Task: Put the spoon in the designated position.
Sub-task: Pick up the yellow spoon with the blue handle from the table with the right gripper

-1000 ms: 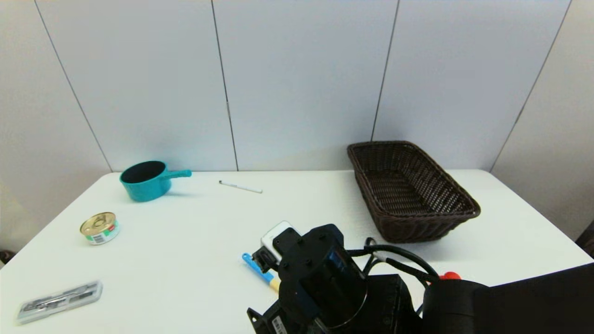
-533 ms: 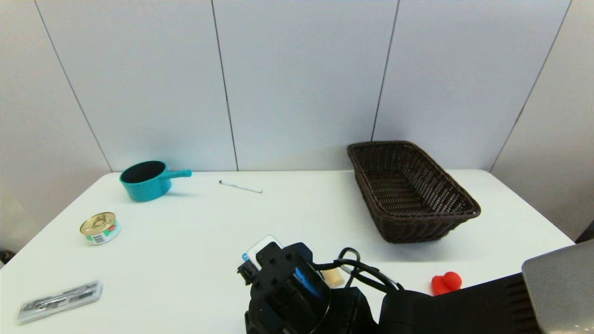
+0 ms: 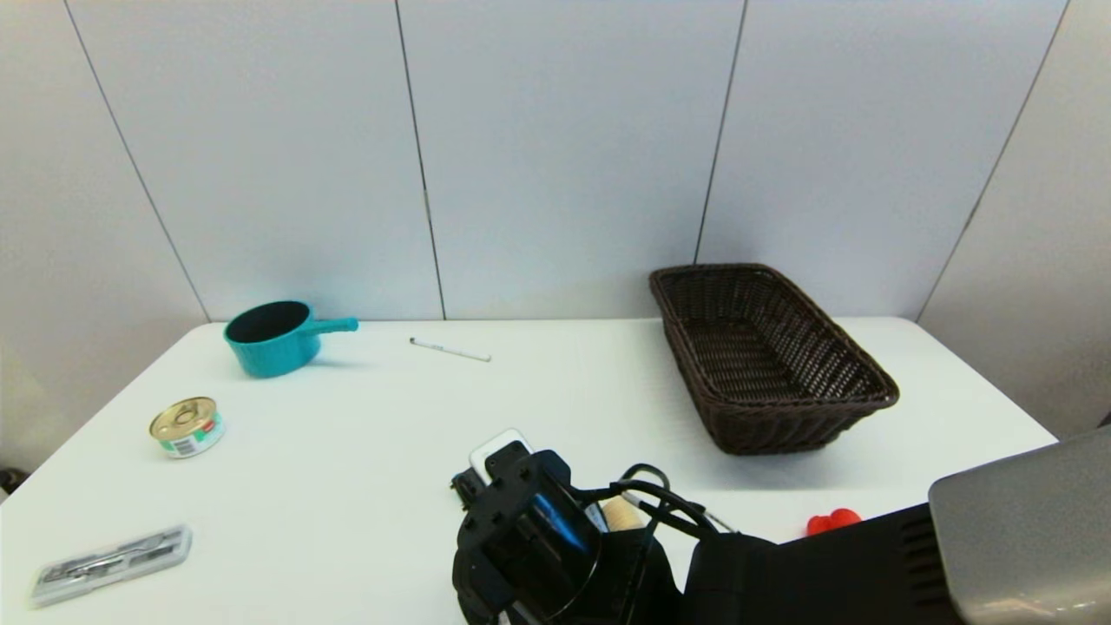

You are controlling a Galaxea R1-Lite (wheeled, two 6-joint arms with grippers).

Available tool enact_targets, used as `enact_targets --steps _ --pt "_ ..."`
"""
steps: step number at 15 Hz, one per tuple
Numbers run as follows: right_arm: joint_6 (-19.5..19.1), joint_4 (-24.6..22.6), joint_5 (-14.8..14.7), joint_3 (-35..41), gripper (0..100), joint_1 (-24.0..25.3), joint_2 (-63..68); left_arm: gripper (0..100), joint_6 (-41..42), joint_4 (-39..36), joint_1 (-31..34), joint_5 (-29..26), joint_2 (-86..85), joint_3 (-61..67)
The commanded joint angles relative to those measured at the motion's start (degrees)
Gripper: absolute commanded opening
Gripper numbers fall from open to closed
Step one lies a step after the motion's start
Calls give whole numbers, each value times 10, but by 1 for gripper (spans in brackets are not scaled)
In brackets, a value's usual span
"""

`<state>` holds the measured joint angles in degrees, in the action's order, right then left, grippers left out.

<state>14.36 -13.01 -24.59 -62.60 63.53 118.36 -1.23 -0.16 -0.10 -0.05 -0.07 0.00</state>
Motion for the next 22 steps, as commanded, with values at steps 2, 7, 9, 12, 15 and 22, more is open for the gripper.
enact_targets --steps 2,7,9,12,15,22 --pt "33 3 12 -16 100 3 10 100 -1 0 0 0 1 1" --pt "53 12 16 -16 100 1 19 100 0 0 0 0 1 1" --pt "54 20 16 -18 100 -2 22 100 0 0 0 0 1 1" --pt "55 21 17 -18 100 -14 28 100 0 0 0 0 1 1" --pt "55 40 21 -27 100 -17 28 100 -1 0 0 0 1 1" --pt "55 58 21 -49 100 -12 25 100 0 0 0 0 1 1"
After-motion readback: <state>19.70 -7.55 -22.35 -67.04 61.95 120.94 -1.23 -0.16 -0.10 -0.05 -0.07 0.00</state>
